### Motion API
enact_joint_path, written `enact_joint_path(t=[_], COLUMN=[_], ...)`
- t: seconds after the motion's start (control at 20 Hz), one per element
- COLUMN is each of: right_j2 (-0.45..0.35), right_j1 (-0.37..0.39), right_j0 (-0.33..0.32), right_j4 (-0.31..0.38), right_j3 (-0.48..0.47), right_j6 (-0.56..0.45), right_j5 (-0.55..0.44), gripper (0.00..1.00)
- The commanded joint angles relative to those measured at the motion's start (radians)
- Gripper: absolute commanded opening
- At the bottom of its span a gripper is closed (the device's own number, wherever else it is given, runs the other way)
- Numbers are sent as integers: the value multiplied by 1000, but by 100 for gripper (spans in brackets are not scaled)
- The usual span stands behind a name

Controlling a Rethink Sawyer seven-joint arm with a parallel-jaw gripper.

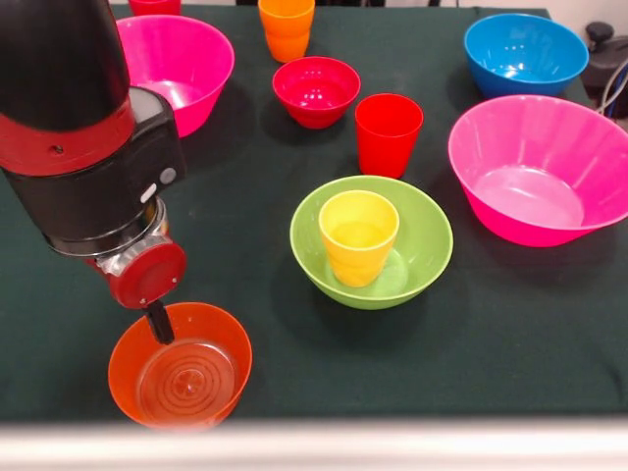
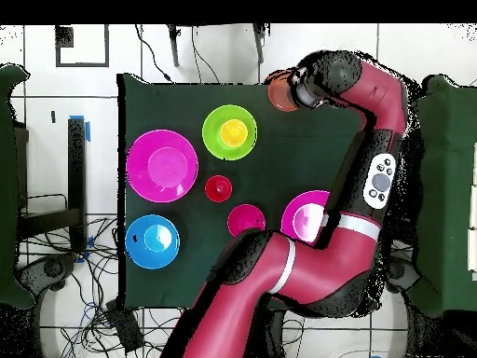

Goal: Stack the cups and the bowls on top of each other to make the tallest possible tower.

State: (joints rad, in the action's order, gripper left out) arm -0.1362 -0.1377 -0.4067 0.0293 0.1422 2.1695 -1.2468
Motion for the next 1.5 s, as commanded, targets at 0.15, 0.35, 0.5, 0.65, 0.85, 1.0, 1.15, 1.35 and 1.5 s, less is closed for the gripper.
enact_joint_path(t=[0.15,0.35,0.5,0.65,0.85,1.0,1.15,1.35,1.5], right_j2=[-83,-47,-40,-40,-36,-25,-22,-15,-20], right_j1=[-34,-52,-65,-67,-62,-60,-60,-58,-59], right_j0=[29,28,24,22,22,26,21,23,23], right_j4=[86,111,125,141,171,171,178,172,172], right_j3=[24,9,1,-8,-12,-9,-17,-12,-18], right_j6=[-151,-145,-143,-142,-144,-142,-147,-145,-145], right_j5=[27,-7,-2,-8,-30,-46,-66,-69,-68], gripper=[100,100,100,100,0,0,0,0,0])
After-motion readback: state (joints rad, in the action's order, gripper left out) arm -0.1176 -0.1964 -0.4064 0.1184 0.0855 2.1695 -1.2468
